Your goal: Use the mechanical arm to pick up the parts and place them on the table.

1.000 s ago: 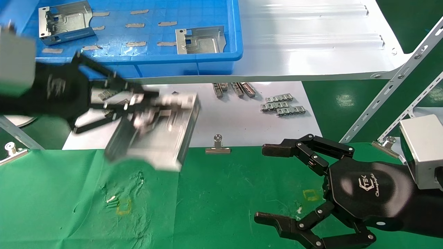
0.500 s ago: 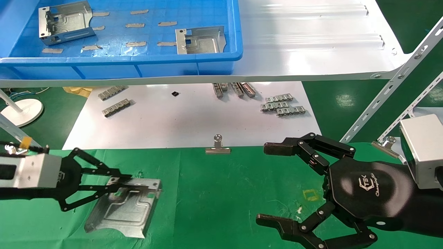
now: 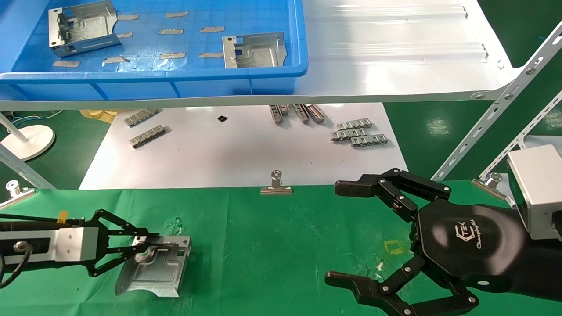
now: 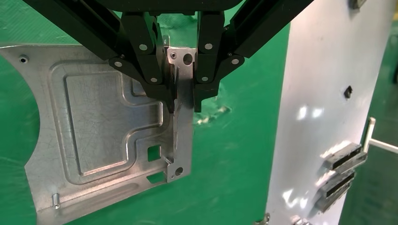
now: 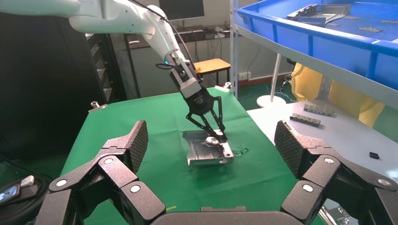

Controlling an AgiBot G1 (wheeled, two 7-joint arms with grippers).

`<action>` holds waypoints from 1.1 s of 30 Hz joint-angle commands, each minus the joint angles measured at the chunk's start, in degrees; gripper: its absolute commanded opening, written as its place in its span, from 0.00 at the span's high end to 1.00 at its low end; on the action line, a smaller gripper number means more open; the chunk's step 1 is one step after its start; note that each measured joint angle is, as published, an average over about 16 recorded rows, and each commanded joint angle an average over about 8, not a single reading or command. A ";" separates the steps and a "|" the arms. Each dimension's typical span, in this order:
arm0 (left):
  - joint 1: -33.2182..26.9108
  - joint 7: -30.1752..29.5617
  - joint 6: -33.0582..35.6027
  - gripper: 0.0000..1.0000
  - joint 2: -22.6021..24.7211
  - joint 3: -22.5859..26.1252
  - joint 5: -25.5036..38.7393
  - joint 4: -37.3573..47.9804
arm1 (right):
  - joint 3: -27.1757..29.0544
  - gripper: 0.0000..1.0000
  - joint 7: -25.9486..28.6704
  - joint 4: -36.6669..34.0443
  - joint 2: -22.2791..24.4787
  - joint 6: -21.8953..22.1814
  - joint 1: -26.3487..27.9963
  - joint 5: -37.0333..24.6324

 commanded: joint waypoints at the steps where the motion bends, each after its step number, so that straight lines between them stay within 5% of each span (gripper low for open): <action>1: 0.43 1.86 -0.10 0.00 0.46 -0.04 0.01 1.24 | 0.00 0.00 0.00 0.00 0.00 0.00 0.00 0.00; 10: 0.86 4.02 0.69 0.00 1.82 -0.84 -1.31 5.61 | 0.00 0.00 0.00 0.00 0.00 0.00 0.00 0.00; 20: 0.59 -7.39 8.77 0.00 1.97 -1.79 -5.69 9.25 | -0.01 0.00 0.00 0.00 0.00 0.00 0.00 0.00; 33: 8.08 -21.62 8.98 0.00 -0.86 -6.41 -19.52 7.79 | 0.00 0.00 -0.01 -0.01 0.01 0.01 -0.01 0.01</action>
